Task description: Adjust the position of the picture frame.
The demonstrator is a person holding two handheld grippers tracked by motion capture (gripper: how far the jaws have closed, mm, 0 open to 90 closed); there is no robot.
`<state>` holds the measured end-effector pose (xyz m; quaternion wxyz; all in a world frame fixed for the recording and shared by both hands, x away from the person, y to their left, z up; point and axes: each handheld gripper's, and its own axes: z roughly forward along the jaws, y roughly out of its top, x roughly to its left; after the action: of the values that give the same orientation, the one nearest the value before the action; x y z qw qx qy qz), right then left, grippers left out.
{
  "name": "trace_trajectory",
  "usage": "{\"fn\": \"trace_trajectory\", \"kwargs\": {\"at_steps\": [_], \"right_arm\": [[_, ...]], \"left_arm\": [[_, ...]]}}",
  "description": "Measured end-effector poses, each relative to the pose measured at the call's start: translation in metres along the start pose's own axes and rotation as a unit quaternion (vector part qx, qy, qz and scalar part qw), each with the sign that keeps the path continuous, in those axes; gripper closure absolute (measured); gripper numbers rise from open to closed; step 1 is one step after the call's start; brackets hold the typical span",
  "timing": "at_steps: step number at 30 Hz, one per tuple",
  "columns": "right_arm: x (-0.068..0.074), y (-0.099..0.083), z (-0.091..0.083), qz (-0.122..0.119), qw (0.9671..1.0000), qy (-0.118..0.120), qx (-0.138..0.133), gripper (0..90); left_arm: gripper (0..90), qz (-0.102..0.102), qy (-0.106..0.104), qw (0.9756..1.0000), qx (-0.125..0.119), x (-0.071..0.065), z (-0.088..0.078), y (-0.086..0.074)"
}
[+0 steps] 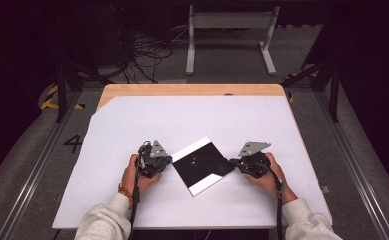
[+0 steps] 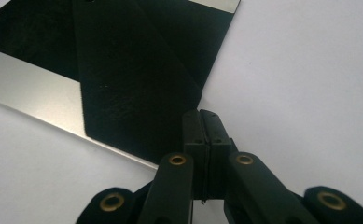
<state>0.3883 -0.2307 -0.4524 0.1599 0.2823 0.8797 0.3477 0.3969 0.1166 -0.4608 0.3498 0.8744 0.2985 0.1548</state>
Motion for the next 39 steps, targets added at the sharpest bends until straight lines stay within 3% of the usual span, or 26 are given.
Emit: {"fn": "trace_trajectory", "kwargs": {"at_steps": [5, 11, 17, 31, 39], "right_arm": [[0.01, -0.006, -0.007, -0.008, 1.0, 0.005, 0.0, 90.0], [0.017, -0.01, -0.011, -0.001, 0.9999, 0.009, -0.004, 90.0], [0.025, -0.011, -0.012, -0.005, 0.9999, 0.015, -0.004, 90.0], [0.028, -0.015, -0.015, 0.008, 0.9996, 0.027, -0.005, 90.0], [0.037, -0.017, -0.018, 0.004, 0.9998, 0.017, -0.007, 90.0]], "left_arm": [[86.3, 0.004, -0.01, 0.9999, -0.001, -0.003, -0.007, -0.003], [86.0, 0.002, -0.023, 0.9997, 0.0, -0.002, -0.009, -0.011], [85.9, 0.001, -0.019, 0.9998, -0.006, -0.002, -0.003, -0.007], [85.4, 0.001, -0.021, 0.9996, -0.018, 0.01, 0.011, 0.005], [85.2, 0.002, -0.019, 0.9997, -0.018, 0.013, 0.019, 0.013]]}}
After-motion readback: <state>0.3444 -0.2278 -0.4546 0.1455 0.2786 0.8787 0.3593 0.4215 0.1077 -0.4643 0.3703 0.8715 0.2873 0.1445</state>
